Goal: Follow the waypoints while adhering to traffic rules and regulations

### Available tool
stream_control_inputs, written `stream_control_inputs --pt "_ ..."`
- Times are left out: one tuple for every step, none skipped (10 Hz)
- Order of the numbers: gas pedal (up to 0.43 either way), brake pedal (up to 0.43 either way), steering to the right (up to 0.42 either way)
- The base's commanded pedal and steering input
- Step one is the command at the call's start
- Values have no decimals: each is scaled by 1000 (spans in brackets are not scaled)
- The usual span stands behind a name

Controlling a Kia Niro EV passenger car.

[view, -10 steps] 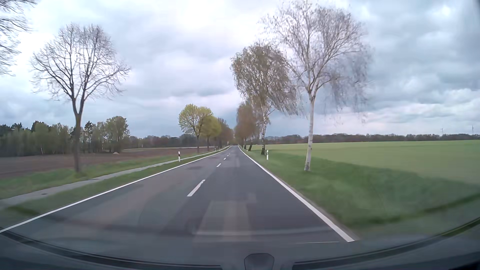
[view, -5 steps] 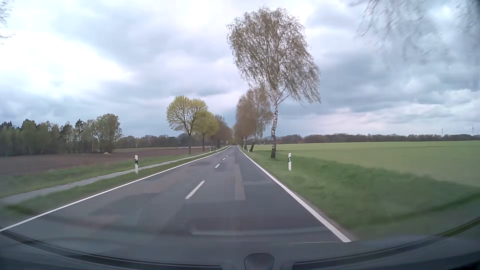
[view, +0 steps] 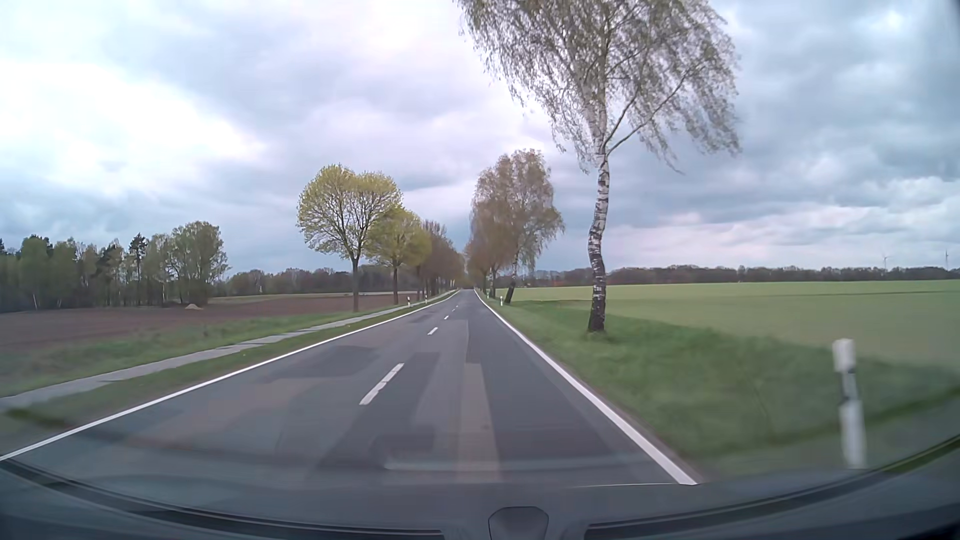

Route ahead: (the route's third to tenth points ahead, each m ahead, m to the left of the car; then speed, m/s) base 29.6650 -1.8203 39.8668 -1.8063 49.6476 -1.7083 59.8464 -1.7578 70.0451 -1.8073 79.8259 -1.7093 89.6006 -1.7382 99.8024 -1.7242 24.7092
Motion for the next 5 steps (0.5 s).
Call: stream_control_inputs --pt "130 0 -3" --pt "130 0 -3" --pt "118 0 -3" --pt "110 0 -3" --pt "110 0 -3"
